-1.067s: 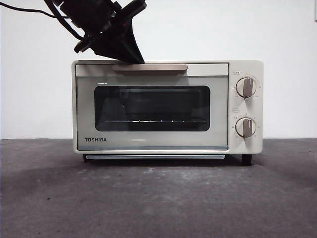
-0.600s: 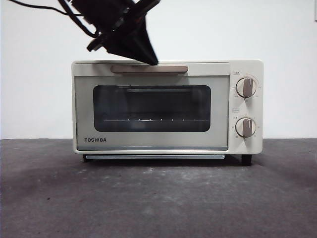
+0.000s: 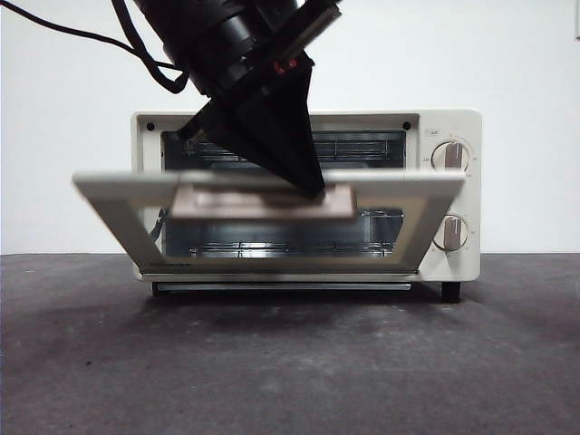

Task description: Eggoven

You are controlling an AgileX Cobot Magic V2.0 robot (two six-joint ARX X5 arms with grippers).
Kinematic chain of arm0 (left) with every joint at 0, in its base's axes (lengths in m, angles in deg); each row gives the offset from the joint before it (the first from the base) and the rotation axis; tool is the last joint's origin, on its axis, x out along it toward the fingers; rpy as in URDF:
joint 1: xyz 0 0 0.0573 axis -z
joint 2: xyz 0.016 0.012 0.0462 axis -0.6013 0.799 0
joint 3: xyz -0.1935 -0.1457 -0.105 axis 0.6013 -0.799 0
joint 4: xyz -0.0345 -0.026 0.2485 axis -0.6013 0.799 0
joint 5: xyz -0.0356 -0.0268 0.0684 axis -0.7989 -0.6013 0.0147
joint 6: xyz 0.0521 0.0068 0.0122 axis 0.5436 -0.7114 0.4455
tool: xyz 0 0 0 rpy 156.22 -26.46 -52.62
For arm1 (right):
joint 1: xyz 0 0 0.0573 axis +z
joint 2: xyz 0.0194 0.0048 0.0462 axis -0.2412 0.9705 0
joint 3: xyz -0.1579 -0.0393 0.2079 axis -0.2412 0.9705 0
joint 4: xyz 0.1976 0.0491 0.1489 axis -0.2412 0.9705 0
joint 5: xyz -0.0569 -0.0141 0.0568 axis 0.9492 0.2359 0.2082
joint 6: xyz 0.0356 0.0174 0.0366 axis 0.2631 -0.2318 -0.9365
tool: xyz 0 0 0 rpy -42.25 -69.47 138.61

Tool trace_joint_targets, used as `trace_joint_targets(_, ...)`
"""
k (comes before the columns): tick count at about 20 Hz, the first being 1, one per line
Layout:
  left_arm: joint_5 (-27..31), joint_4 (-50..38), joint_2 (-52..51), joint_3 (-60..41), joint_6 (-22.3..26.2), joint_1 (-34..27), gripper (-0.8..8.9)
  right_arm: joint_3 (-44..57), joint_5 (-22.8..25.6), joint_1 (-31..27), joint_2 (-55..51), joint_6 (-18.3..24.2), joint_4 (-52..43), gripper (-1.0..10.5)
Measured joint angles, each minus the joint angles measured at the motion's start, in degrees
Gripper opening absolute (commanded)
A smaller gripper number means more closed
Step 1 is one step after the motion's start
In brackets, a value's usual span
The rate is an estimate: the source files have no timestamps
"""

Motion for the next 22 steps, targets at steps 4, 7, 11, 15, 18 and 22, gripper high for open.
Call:
trace_joint_targets(4,0.5,1.0,-1.5,0.0,-1.6,2.0,0.07,0.0,1.1,0.0,3.2,0.1,0.0,0.0)
trace_joint_targets(7,0.7,1.6,-6.1,0.0,-2.2,1.6,0.07,0.0,1.1,0.0,7.4,0.3,-0.4,0.0)
trace_joint_targets(11,0.9,2.6,-14.5,0.0,-2.3,-2.7,0.07,0.0,1.1,-0.1,13.8,1.2,-6.7,0.0)
trace_joint_targets(15,0.9,3.0,-24.0,-3.6,-2.7,-8.2,0.07,0.0,1.1,-0.9,22.0,2.0,-11.5,0.0)
trace_joint_targets(18,0.9,3.5,-32.1,-10.1,-3.8,-13.4,0.07,0.0,1.1,-0.9,28.7,2.1,-19.1,0.0)
trace_joint_targets(22,0.9,5.3,-41.6,-18.5,-5.1,-18.3,0.07,0.1,1.1,-2.1,37.9,2.2,-27.1,0.0)
